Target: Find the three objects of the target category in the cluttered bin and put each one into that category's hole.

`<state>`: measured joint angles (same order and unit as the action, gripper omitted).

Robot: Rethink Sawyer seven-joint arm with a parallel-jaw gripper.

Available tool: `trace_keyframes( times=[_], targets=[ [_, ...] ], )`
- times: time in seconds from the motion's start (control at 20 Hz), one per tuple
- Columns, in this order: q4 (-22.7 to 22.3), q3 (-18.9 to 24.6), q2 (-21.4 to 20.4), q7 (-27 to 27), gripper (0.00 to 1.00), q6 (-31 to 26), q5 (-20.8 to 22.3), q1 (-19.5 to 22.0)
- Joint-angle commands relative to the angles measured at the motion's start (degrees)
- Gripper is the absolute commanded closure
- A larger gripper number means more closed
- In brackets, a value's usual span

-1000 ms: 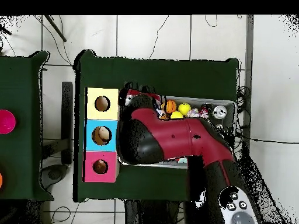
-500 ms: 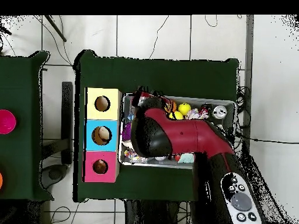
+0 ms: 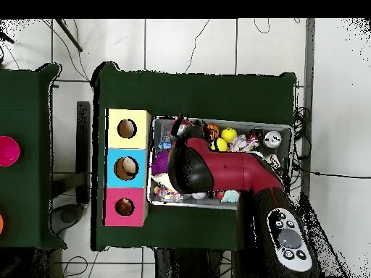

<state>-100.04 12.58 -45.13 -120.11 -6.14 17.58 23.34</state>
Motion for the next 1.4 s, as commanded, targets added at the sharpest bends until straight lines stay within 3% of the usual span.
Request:
trace_keyframes(
  times=[0.05, 0.75, 1.4],
  targets=[
    [3.53, -3.02, 4.80, -8.10, 0.00, 3.35, -2.09, -0.65],
    [3.48, -1.93, 7.15, -6.20, 0.00, 1.07, -1.90, -0.40],
    [3.85, -4.37, 8.40, -7.72, 0.00, 1.78, -2.94, -2.65]
  ],
)
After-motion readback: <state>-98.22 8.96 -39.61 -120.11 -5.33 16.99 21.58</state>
